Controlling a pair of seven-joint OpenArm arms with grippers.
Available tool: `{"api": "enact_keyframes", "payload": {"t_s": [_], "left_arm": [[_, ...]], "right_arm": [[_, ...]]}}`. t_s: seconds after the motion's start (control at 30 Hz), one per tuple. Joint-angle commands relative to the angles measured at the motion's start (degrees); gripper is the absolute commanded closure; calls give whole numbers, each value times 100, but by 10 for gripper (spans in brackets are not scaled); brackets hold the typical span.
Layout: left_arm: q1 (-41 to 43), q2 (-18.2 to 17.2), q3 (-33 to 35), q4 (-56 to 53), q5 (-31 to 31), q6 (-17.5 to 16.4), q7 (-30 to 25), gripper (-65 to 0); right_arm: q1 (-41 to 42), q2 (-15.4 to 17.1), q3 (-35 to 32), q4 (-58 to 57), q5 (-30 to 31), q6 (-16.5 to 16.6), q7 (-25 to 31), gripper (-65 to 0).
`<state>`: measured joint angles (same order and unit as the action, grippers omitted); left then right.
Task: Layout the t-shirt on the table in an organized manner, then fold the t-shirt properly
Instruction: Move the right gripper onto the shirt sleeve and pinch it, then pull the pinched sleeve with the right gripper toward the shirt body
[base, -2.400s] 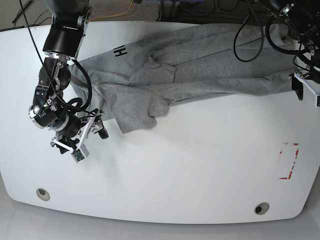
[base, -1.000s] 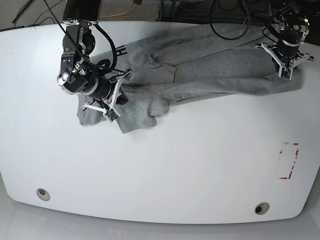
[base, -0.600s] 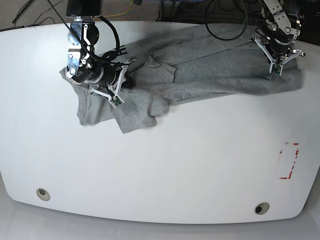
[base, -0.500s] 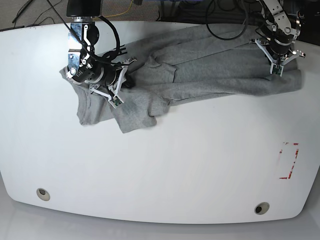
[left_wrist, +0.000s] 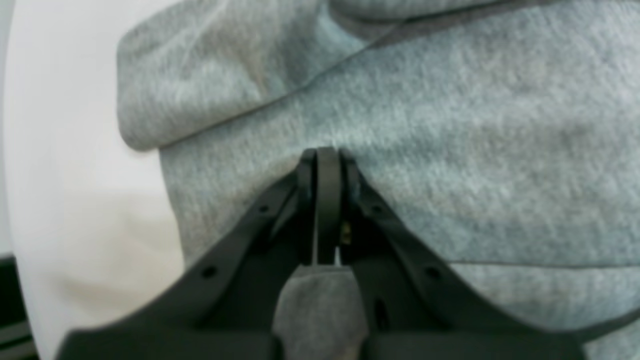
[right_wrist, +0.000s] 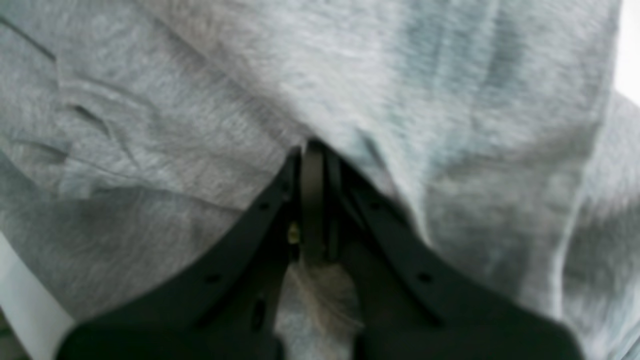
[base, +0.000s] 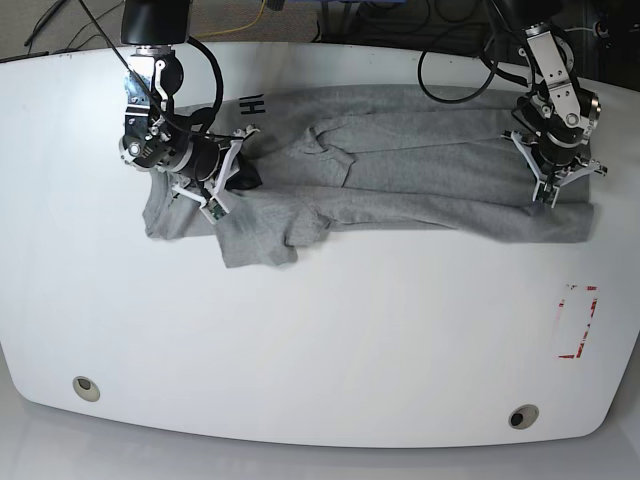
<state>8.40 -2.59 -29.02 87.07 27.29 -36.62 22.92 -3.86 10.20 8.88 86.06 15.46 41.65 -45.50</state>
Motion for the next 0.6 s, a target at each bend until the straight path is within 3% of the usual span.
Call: {"api": "enact_keyframes", "payload": {"t_s": [0.0, 0.4, 0.57], "left_arm": [[-36, 61, 137, -184, 265, -338, 587, 0], [-194, 88, 462, 238, 432, -338, 587, 0], [-194, 88, 480, 537, 432, -338, 587, 0]], "right_arm": [[30, 145, 241, -136, -461, -165, -281, 0], [170, 374, 373, 31, -434, -165, -325, 0], [170, 356, 382, 559, -425, -165, -580, -78]]}}
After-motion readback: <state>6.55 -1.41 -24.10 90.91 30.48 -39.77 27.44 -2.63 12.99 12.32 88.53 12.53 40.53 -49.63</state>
